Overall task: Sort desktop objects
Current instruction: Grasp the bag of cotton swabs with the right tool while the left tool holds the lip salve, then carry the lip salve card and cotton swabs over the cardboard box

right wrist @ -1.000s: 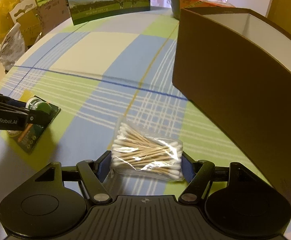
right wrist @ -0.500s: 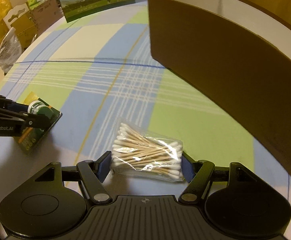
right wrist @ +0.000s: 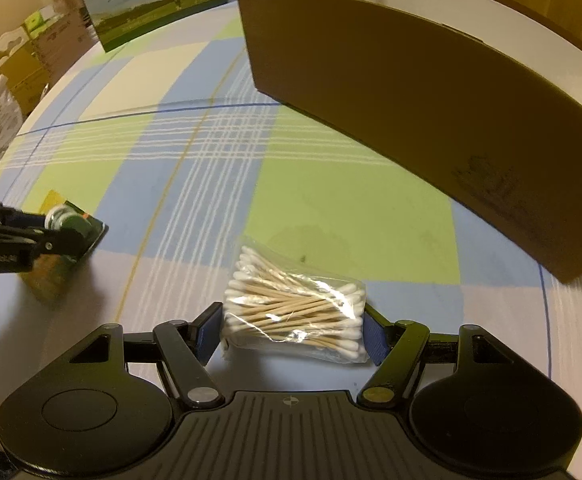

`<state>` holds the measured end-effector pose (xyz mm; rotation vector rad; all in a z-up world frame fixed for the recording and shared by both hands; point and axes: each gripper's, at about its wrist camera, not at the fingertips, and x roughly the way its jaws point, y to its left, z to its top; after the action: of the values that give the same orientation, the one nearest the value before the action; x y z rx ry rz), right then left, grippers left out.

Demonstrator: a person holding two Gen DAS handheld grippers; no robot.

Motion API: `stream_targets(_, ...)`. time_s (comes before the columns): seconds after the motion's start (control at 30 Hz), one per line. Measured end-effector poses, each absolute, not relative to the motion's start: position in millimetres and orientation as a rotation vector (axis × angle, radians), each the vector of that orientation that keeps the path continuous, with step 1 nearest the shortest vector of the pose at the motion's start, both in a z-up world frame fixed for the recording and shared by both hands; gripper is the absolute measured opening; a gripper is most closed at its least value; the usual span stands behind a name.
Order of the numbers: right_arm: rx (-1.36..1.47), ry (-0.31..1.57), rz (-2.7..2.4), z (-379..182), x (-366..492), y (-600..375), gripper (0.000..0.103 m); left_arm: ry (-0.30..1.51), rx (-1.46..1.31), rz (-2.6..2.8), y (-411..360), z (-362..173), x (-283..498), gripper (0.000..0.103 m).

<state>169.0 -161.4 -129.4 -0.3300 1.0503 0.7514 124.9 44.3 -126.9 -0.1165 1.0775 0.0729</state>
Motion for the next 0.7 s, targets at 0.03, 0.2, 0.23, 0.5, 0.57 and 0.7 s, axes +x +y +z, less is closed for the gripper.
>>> stream_targets(0.03, -0.327, 1.051, 0.747, -129, 168, -163, 0.067, 1.086, -0.126, 0.077, 44, -131, 125, 0.030)
stream_targets(0.2, -0.326, 1.055, 0.727, -127, 167, -172, 0.067, 1.054, -0.117, 0.087, 43, -133, 125, 0.030)
stream_targets(0.23, -0.325, 1.055, 0.724, -127, 166, -174, 0.067, 1.055, -0.112, 0.086, 42, -133, 126, 0.030)
stream_targets(0.5, -0.308, 1.041, 0.713, -121, 167, -181, 0.067, 1.063, -0.128, 0.068, 42, -126, 120, 0.030)
stream_targets(0.57, -0.301, 1.037, 0.714, -118, 167, -183, 0.067, 1.048, -0.127, 0.066, 42, -118, 118, 0.030)
stream_targets(0.7, -0.275, 1.027, 0.719, -108, 170, -187, 0.067, 1.005, -0.132, 0.049, 39, -97, 119, 0.030)
